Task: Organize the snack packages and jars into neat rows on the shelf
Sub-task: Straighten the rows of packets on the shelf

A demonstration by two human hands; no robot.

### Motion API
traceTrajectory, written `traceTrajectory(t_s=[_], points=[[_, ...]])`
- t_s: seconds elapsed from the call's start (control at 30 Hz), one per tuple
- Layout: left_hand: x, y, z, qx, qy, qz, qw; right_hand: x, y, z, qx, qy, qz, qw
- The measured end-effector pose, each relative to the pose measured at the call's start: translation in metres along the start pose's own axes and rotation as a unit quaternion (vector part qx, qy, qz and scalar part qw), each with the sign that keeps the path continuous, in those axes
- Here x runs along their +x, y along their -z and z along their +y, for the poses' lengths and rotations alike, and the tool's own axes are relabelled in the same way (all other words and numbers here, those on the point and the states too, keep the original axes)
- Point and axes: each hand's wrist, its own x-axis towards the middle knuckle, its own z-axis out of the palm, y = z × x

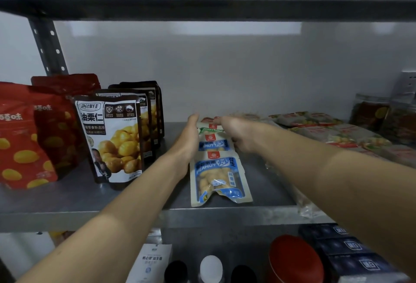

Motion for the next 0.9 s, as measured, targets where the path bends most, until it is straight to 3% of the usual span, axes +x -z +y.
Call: traceTrajectory(t_s=[0.27,0.7,0.9], points=[[0.003,-0.003,0.011,-0.099,0.019,0.01,0.995,0.013,0.004,-0.009,0.029,-0.007,0.014,0.999],[0.017,-0.008,0.024,-0.096,-0.038,0.057,0.993,0.019,0.015,-0.019,0.033,0.004,0.043,0.999],[0.031,-0.01,0.029,-0.114,-0.01,0.093,0.989,0.035,0.01,-0.019,0.065,-0.024,0.028,0.997]])
